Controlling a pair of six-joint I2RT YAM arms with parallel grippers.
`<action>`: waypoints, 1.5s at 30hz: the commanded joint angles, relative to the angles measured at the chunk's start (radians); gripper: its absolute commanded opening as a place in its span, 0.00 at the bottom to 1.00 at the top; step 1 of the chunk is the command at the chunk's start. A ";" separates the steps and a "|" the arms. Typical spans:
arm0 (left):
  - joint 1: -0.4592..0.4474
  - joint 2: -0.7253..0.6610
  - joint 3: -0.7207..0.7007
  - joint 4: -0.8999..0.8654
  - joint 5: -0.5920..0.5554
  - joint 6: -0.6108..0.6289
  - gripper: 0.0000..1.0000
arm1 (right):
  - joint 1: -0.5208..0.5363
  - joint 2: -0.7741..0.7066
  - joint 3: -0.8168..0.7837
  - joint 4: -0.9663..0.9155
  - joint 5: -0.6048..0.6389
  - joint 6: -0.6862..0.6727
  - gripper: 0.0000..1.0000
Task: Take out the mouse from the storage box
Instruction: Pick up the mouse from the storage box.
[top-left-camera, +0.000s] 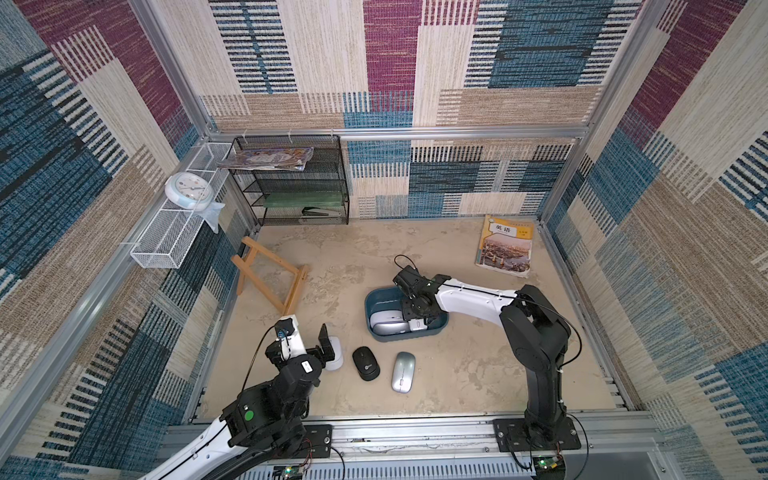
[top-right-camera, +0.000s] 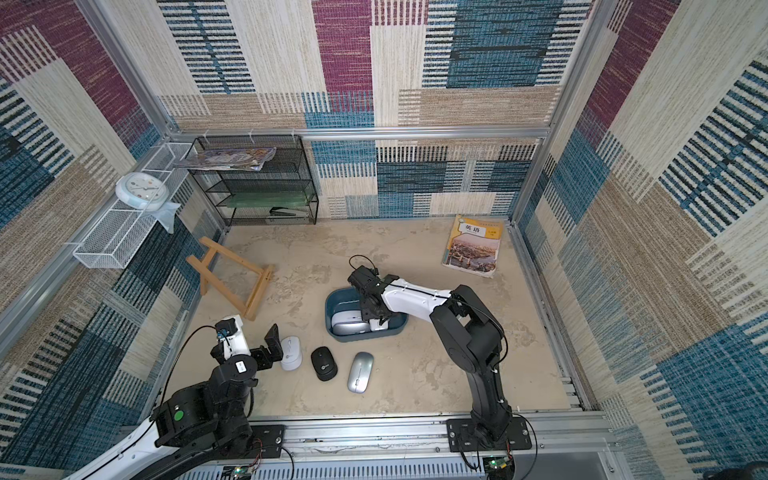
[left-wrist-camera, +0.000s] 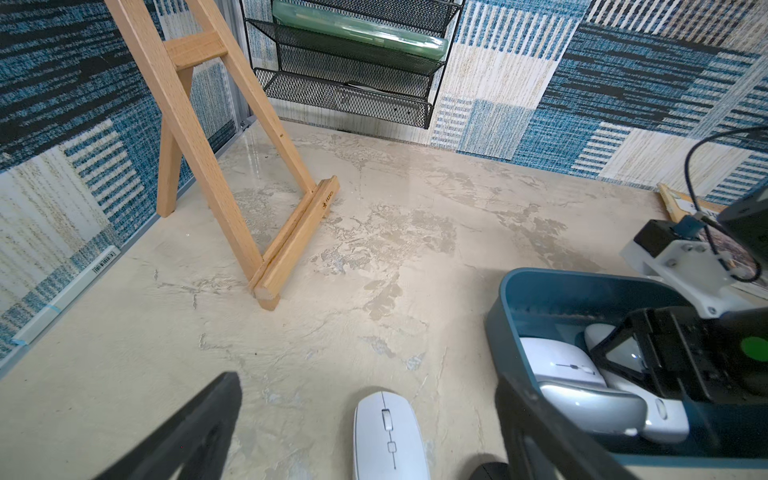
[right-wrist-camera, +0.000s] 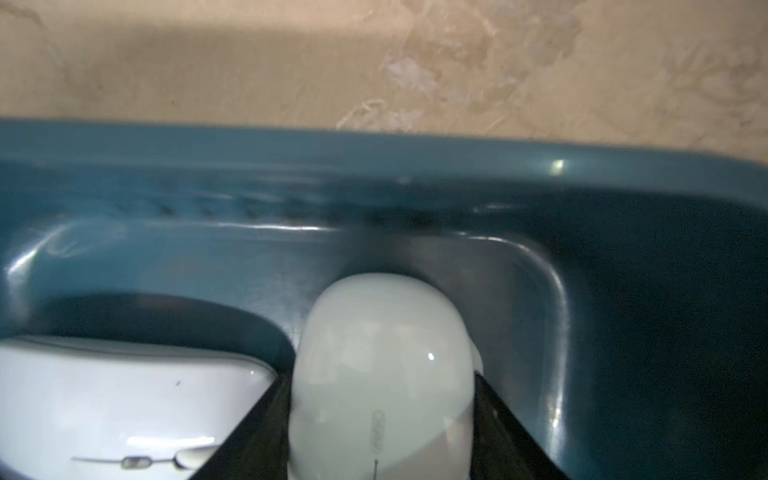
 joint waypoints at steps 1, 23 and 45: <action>0.000 -0.001 0.005 -0.011 -0.017 -0.003 0.99 | 0.005 -0.011 0.009 -0.019 0.029 -0.013 0.59; 0.001 0.006 0.003 -0.006 -0.016 0.001 0.99 | -0.014 0.065 0.047 -0.038 0.052 -0.041 0.82; 0.000 0.022 0.006 0.000 -0.016 0.005 0.99 | 0.012 -0.113 0.077 -0.076 0.101 -0.060 0.63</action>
